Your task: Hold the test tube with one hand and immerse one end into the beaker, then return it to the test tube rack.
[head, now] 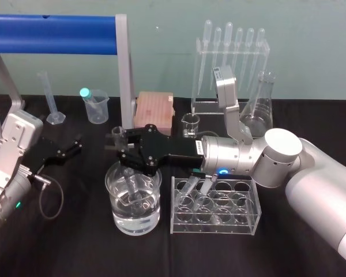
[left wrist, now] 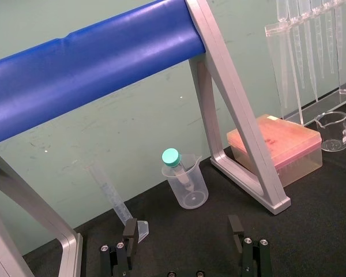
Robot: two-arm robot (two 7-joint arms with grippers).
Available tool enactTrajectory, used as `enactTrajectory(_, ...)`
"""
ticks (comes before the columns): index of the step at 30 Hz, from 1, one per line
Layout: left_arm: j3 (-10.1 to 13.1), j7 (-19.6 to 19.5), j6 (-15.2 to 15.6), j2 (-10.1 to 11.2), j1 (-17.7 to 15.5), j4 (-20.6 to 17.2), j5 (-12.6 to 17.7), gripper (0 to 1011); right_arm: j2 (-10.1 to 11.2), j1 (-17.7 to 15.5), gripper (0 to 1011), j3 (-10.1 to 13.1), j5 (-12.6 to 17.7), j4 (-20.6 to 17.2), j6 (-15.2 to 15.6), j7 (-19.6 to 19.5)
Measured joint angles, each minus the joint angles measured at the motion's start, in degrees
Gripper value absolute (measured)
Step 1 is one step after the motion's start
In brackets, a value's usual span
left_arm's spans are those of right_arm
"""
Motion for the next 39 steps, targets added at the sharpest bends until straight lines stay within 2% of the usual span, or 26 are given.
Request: enactTrajectory(39,0.0,0.0,0.0,0.0,0.0,0.0,0.0,1000,0.0,0.0,226,0.0,0.0,0.0,0.0,0.0)
